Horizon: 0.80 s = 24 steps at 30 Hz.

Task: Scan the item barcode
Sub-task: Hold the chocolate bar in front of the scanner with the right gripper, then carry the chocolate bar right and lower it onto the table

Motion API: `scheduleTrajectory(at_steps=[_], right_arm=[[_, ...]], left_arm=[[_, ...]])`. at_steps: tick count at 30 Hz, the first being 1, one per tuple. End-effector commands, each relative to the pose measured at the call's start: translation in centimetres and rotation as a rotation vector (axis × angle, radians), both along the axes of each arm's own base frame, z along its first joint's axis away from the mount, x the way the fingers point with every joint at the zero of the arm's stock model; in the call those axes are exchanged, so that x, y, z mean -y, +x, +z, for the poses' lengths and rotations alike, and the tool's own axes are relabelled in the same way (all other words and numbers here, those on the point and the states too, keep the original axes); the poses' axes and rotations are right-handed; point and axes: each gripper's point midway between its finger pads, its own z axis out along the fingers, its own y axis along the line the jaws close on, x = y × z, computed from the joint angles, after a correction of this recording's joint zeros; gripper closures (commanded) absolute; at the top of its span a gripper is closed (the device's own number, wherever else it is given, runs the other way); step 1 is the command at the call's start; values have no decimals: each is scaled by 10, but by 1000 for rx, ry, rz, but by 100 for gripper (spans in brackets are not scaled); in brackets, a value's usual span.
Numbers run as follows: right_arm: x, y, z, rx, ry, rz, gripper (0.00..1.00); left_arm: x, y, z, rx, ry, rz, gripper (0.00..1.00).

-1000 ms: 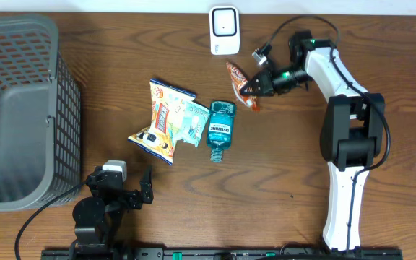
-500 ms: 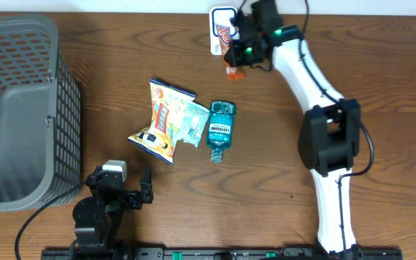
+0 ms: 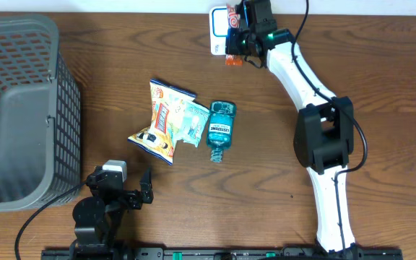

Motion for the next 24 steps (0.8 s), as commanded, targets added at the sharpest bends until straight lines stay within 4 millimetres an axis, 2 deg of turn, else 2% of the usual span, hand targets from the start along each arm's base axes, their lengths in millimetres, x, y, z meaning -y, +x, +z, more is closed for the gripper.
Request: scheduleTrajectory(at_steps=[1, 5, 8, 11, 12, 14, 17, 18, 20, 21, 24], right_arm=[[-6, 1, 2, 11, 15, 36, 99], [0, -3, -3, -16, 2, 35, 99], [19, -10, -2, -58, -36, 32, 99], [51, -16, 1, -107, -83, -30, 99], [74, -20, 4, -135, -126, -78, 99], [107, -27, 6, -175, -190, -146, 99], [172, -43, 8, -250, -320, -279, 99], [202, -51, 7, -284, -386, -338, 99], [248, -65, 5, -341, -488, -427, 99], [279, -77, 5, -380, -556, -486, 99], [345, -106, 4, -478, -656, -600, 99]], left_arm=[[1, -2, -10, -32, -11, -1, 1], [1, -2, -10, -32, -11, -1, 1], [1, -2, -10, -32, -11, -1, 1], [1, -2, -10, -32, -11, -1, 1], [1, -2, -10, -32, -11, -1, 1], [1, -2, -10, -32, -11, -1, 1], [1, -2, -10, -31, -11, -1, 1], [1, -2, -10, -32, -11, -1, 2], [1, -2, -10, -32, -11, -1, 1], [1, -2, -10, -32, -11, -1, 1], [1, -2, -10, -32, -11, -1, 1]])
